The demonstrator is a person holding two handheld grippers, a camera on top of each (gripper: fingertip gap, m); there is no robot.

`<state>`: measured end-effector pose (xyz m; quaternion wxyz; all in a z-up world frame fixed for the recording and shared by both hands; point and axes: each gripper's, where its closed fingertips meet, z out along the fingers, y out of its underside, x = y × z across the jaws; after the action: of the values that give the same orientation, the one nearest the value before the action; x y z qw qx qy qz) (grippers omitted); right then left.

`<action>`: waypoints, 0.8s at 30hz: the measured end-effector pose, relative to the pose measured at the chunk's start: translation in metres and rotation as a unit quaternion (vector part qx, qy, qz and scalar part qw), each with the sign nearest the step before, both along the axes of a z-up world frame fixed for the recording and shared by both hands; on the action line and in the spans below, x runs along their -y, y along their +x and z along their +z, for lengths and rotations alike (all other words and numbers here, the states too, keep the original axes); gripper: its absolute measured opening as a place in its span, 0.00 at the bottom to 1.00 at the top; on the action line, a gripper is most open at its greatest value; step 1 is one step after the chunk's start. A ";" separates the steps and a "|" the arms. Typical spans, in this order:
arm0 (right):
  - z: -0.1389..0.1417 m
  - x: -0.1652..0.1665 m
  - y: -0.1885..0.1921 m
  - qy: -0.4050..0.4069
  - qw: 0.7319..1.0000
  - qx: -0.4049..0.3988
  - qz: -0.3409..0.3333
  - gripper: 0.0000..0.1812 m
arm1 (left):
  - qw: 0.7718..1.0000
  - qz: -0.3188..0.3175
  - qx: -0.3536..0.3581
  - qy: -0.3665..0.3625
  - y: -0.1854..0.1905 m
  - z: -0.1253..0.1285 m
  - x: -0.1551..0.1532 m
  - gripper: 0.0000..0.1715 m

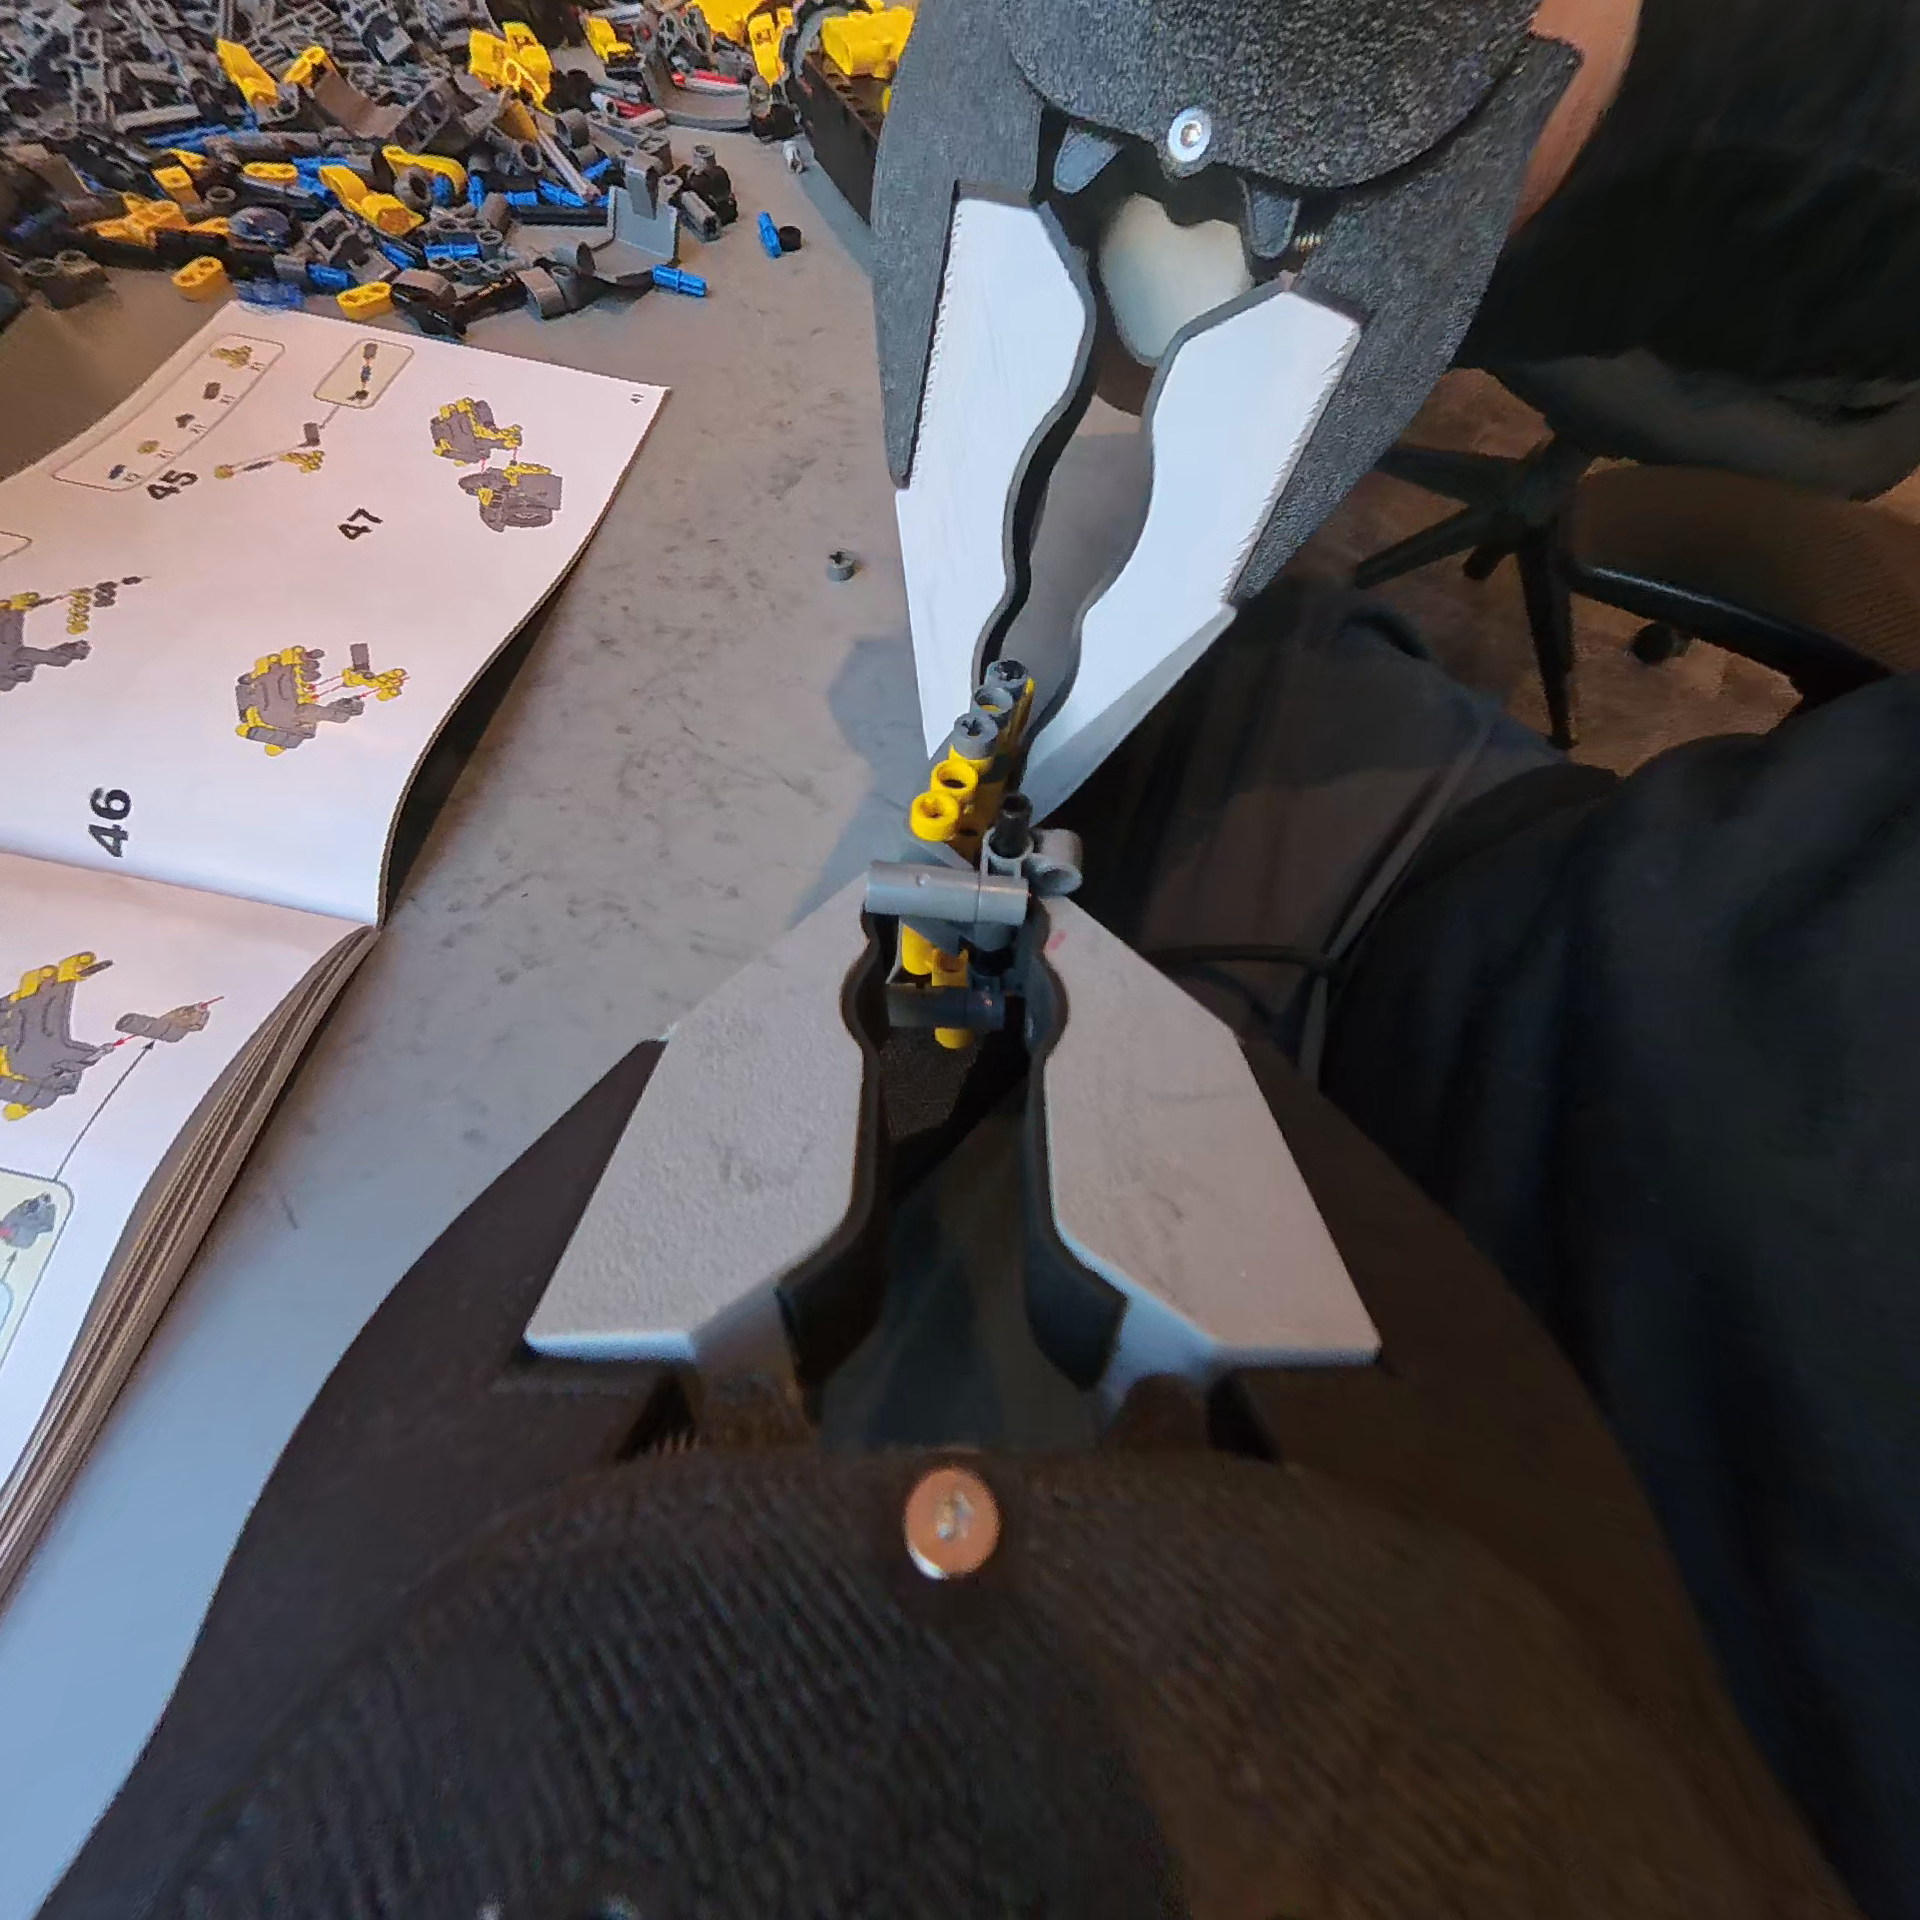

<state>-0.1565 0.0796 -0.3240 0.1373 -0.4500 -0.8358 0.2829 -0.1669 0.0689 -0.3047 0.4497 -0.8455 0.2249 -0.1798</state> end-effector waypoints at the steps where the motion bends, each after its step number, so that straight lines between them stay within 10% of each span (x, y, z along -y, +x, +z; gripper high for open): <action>1: 0.000 0.001 0.001 -0.001 1.000 0.003 -0.002 0.03 | 1.000 0.000 -0.001 -0.001 0.001 0.000 0.001 0.12; 24: 0.004 -0.002 0.002 0.003 1.000 -0.002 -0.027 0.03 | 1.000 0.012 0.009 -0.013 0.003 0.001 -0.003 0.11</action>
<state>-0.1549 0.0816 -0.3200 0.1478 -0.4714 -0.8240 0.2775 -0.1642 0.0721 -0.3041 0.4427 -0.8524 0.2081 -0.1848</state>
